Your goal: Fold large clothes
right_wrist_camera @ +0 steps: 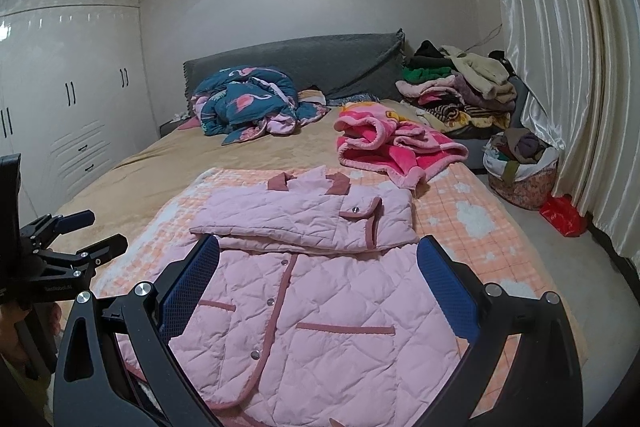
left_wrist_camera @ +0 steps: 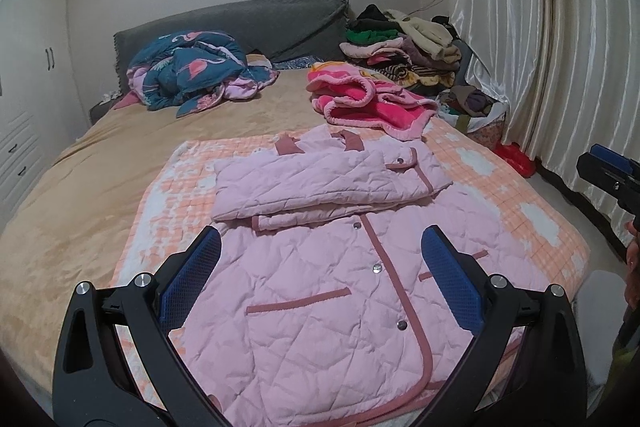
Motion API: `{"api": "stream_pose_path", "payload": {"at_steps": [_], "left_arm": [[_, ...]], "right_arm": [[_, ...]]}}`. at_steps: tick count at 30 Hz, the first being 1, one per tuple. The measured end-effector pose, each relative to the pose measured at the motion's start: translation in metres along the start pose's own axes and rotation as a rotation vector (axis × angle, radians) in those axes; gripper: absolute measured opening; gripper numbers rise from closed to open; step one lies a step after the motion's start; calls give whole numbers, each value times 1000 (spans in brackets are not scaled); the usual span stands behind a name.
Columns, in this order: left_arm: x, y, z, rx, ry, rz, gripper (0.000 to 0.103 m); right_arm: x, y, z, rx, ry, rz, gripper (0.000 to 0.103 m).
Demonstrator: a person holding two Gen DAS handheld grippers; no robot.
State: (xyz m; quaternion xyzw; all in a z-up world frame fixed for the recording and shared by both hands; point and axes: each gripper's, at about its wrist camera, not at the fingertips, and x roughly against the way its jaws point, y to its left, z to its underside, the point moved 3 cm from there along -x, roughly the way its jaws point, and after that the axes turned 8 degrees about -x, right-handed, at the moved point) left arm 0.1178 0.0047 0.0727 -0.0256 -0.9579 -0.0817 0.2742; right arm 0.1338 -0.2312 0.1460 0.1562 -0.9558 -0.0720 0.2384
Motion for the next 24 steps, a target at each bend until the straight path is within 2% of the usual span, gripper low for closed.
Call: {"api": "stream_pose_path", "payload": {"at_steps": [12, 24], "left_arm": [[8, 0, 9, -11, -1, -14, 94], [15, 13, 32, 5, 22, -27, 94]], "right_arm": [[8, 4, 14, 28, 8, 2, 99], [8, -2, 30, 42, 23, 21, 99]]}}
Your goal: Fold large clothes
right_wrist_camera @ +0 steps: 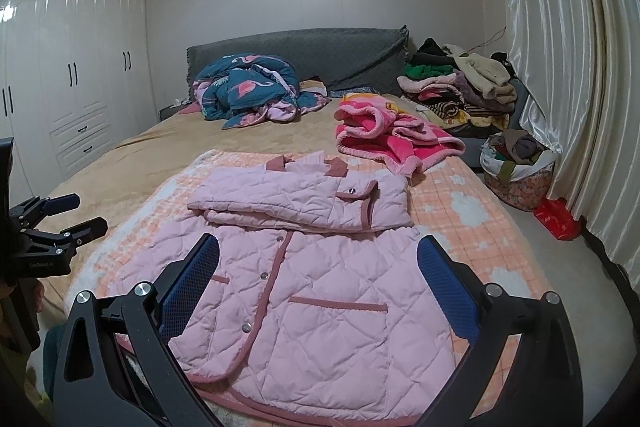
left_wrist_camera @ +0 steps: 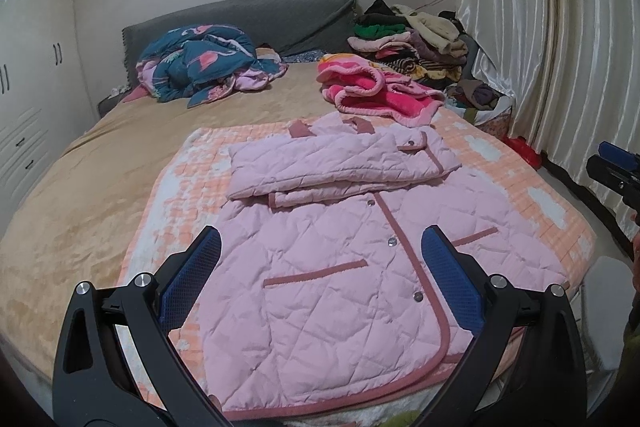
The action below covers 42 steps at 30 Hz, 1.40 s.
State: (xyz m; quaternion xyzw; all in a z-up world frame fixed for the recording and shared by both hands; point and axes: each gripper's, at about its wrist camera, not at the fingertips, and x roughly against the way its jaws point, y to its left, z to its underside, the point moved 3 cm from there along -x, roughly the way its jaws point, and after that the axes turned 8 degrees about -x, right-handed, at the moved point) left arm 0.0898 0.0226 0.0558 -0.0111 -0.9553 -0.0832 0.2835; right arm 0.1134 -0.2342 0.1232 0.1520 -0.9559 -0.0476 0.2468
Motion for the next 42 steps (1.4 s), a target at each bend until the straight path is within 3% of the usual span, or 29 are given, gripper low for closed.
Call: {"api": "stream_pose_path", "payload": {"at_steps": [20, 42], "left_arm": [[-19, 31, 42, 49, 85, -37, 94], [-60, 84, 110, 166, 262, -80, 94]], "right_arm": [[-10, -10, 23, -9, 49, 16, 99], [-59, -47, 69, -47, 175, 101, 99]]}}
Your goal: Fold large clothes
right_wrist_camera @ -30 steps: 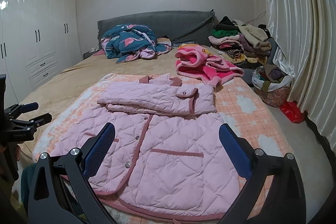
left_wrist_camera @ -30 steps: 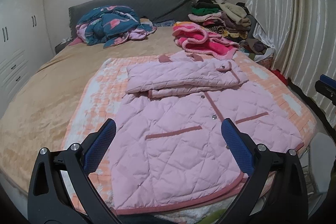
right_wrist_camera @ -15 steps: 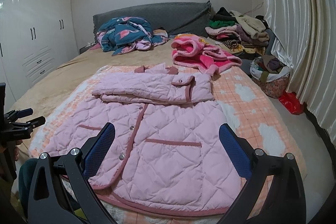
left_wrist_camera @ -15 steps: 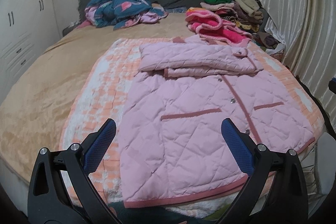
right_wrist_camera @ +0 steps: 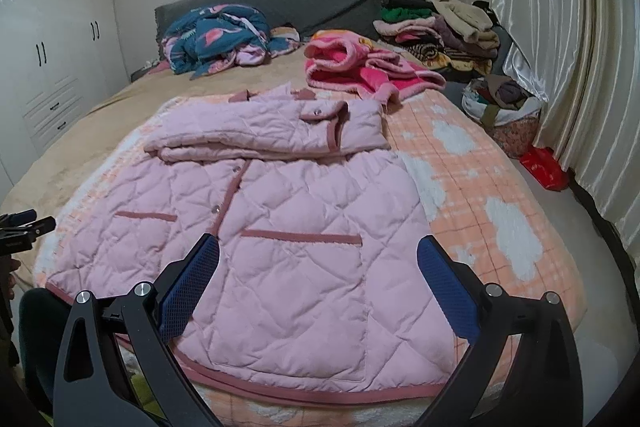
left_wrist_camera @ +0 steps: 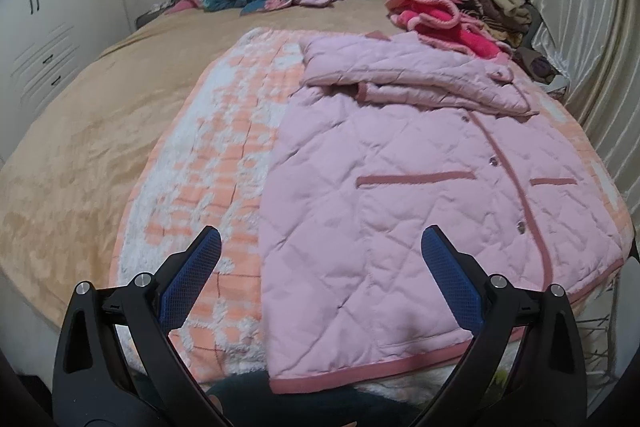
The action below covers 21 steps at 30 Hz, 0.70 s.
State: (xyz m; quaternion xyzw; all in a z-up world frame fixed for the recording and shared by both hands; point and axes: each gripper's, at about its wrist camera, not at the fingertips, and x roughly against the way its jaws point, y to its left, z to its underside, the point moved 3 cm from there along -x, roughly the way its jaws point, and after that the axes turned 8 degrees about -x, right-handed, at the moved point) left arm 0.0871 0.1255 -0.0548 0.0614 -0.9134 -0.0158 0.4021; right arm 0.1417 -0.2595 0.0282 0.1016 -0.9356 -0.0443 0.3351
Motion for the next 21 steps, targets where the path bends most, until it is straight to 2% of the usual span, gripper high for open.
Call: {"api": "stream_pose_path", "payload": {"at_steps": [10, 21], "left_arm": [[-30, 12, 20, 54, 111, 53, 94], [-50, 20, 43, 139, 233, 175, 94]], "right_arm": [[-25, -10, 13, 0, 55, 24, 99], [-31, -36, 21, -37, 75, 57, 99]]}}
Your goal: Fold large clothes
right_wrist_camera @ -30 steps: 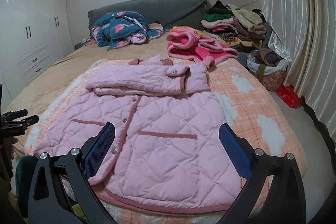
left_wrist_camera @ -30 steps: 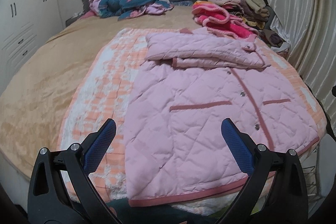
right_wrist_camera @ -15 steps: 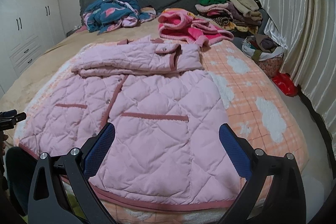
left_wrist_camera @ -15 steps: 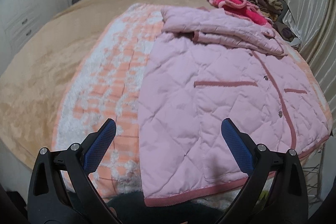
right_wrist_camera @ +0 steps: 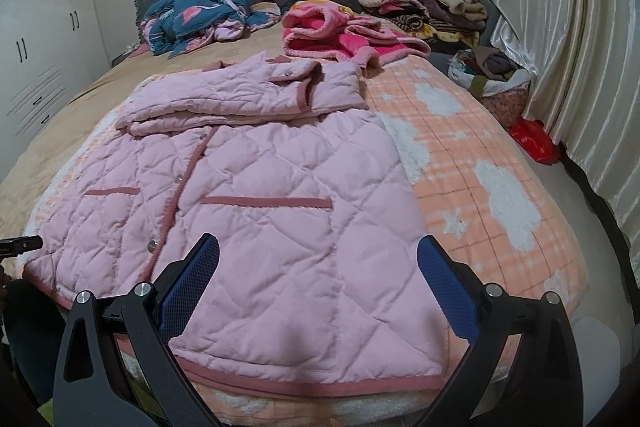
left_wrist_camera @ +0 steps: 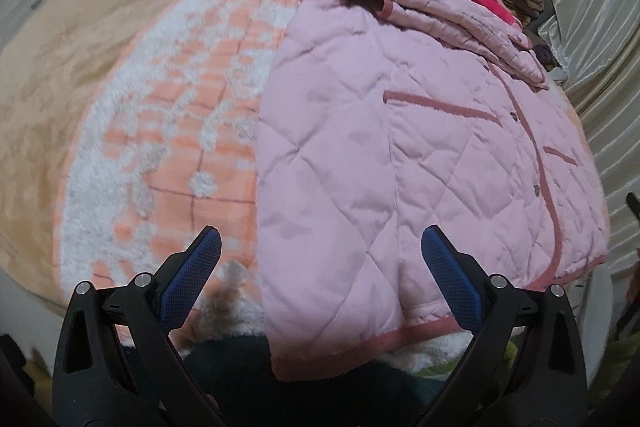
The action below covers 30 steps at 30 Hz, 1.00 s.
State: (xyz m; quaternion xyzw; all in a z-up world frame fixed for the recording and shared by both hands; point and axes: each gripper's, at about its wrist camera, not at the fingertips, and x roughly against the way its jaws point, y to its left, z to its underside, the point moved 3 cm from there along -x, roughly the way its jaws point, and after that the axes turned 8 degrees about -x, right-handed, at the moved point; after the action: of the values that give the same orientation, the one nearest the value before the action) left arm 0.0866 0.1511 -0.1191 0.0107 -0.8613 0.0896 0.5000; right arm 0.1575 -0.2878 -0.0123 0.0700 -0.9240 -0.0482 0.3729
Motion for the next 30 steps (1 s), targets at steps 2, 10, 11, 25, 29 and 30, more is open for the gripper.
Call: {"api": "stream_pose_path", "payload": {"at_steps": [2, 10, 11, 25, 29, 30], "left_arm": [[-6, 1, 1, 8, 38, 17, 94], [-29, -7, 0, -19, 169, 20, 94], [-33, -10, 0, -23, 184, 27, 94], [-45, -32, -2, -27, 188, 37, 81], [-41, -31, -1, -28, 172, 35, 62], [-40, -31, -1, -33, 164, 31, 57]], "right_arm": [[-1, -8, 3, -9, 7, 11, 99], [-6, -57, 24, -81, 70, 52, 99], [-8, -62, 27, -85, 79, 57, 99], [-49, -104, 86, -260, 276, -81, 99], [-48, -99, 93, -295, 265, -118, 89], [-47, -96, 93, -286, 260, -114, 73]]}}
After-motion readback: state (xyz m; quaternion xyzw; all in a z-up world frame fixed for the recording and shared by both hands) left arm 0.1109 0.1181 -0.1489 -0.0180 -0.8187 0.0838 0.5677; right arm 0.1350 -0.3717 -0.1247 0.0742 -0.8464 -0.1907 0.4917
